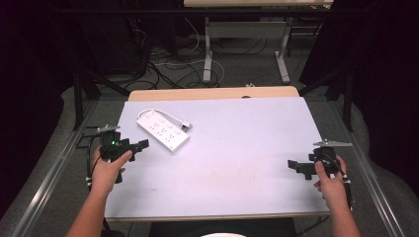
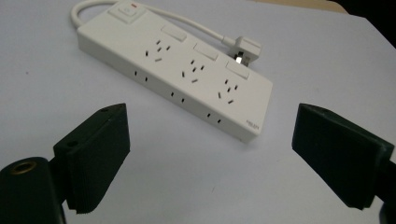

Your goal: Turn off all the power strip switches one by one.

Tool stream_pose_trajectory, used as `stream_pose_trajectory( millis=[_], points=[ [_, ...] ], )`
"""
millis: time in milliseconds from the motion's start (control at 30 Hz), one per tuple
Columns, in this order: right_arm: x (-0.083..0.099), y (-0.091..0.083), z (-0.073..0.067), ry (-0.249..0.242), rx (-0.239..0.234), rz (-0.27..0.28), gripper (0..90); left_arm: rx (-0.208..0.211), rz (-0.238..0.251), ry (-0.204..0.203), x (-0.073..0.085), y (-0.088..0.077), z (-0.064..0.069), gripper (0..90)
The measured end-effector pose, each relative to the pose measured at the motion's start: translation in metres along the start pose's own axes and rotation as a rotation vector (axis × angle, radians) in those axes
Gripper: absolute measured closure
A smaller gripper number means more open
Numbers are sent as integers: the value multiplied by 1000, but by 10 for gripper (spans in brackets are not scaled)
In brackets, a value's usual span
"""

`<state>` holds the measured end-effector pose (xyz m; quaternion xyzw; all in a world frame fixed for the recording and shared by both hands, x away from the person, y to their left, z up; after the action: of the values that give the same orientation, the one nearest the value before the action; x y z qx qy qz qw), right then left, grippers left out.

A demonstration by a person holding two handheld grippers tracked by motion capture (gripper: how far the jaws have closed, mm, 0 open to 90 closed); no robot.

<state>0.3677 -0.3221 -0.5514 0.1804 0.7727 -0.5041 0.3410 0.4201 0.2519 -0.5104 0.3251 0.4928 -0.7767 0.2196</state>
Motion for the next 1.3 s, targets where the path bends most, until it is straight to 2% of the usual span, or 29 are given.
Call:
stream_pose_trajectory(
  millis=[300, 367, 767, 1067, 1233, 1300],
  points=[
    [4, -2, 1, -4, 10, 10, 31, -13, 33, 37, -31, 9, 5, 207],
    [4, -3, 2, -7, 13, 16, 31, -19, 22, 49, -36, 11, 5, 209],
    [6, -2, 2, -6, 17, 18, 32, -5, 8, 61, -71, 21, 12, 265],
    [8, -1, 1, -12, 19, 19, 32, -28, -21, 38, -88, 31, 13, 318],
    [9, 0, 2, -8, 17, 20, 32, -27, -19, -12, -96, 37, 5, 378],
    [9, 0, 3, -12, 20, 20, 32, -32, -18, -10, -98, 40, 1, 435]
  ],
)
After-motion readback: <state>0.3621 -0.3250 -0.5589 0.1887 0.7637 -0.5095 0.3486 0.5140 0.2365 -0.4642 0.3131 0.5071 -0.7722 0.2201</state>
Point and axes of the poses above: each handheld gripper's, and its own axes: y roughly forward along the jaws, x roughly out of its underside, z roughly to its right, the point moved 5 cm from there along y, roughly forward along the jaws, and after that the axes turned 2 degrees about -x, right-handed, at the moved point
